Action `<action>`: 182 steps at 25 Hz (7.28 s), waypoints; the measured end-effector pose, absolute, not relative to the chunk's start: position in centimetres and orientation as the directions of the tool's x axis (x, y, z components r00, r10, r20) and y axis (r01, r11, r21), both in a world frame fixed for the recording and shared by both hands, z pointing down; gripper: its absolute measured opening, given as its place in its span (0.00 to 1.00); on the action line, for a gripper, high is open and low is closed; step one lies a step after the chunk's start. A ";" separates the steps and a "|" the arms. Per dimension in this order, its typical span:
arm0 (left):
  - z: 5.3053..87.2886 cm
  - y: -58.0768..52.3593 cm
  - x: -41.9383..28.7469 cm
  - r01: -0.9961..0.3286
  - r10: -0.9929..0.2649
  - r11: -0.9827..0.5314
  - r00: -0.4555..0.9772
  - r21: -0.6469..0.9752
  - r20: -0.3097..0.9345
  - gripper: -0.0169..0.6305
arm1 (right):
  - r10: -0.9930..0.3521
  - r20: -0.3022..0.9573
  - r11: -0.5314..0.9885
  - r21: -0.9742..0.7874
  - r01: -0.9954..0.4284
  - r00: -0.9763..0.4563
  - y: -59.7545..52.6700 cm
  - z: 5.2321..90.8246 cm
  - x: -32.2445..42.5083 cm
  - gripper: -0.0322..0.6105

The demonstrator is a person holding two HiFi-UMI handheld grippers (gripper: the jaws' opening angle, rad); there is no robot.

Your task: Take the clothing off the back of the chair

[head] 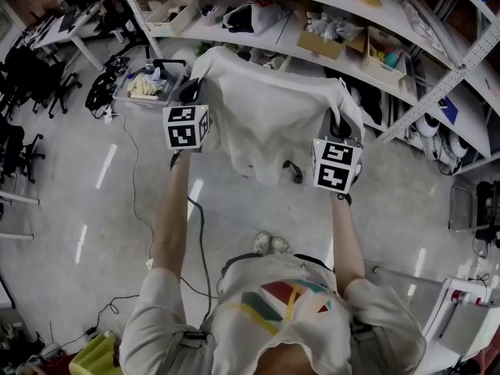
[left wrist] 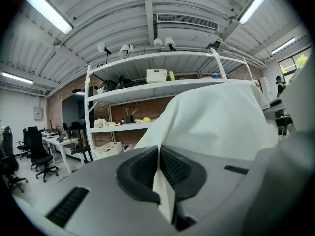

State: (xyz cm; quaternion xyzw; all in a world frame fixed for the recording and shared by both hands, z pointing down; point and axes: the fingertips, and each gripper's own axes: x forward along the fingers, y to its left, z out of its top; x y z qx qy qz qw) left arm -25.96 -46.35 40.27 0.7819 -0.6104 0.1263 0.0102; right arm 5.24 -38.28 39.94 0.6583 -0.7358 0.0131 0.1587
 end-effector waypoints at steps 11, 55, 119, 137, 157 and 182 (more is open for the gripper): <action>40.5 -44.5 -21.2 -0.940 -0.939 -0.312 0.284 -0.137 0.193 0.05 | -0.974 0.220 0.117 0.270 -0.956 -0.057 -40.1 40.2 10.5 0.06; 30.4 -40.9 -14.8 -0.937 -0.947 -0.302 0.316 -0.175 -0.058 0.05 | -0.997 0.076 0.038 0.274 -0.961 -0.018 -40.3 32.3 19.9 0.06; -1.5 -21.7 -15.5 -0.948 -0.761 -0.191 0.306 -0.253 -0.572 0.05 | -0.794 -0.528 0.060 0.423 -0.904 -0.300 -22.9 -0.5 10.9 0.06; 21.9 -28.0 -15.1 -0.958 -0.915 -0.236 0.276 -0.164 -0.294 0.05 | -0.946 -0.141 0.226 0.359 -0.906 -0.292 -29.5 22.7 9.8 0.06; 33.5 -30.2 -13.8 -0.966 -0.957 -0.253 0.258 -0.051 -0.134 0.05 | -0.970 0.067 0.244 0.265 -0.933 -0.234 -30.6 35.4 10.2 0.06; 34.8 -29.8 -14.4 -0.967 -0.963 -0.251 0.254 -0.043 -0.094 0.05 | -0.973 0.095 0.229 0.254 -0.940 -0.211 -30.4 36.6 10.2 0.06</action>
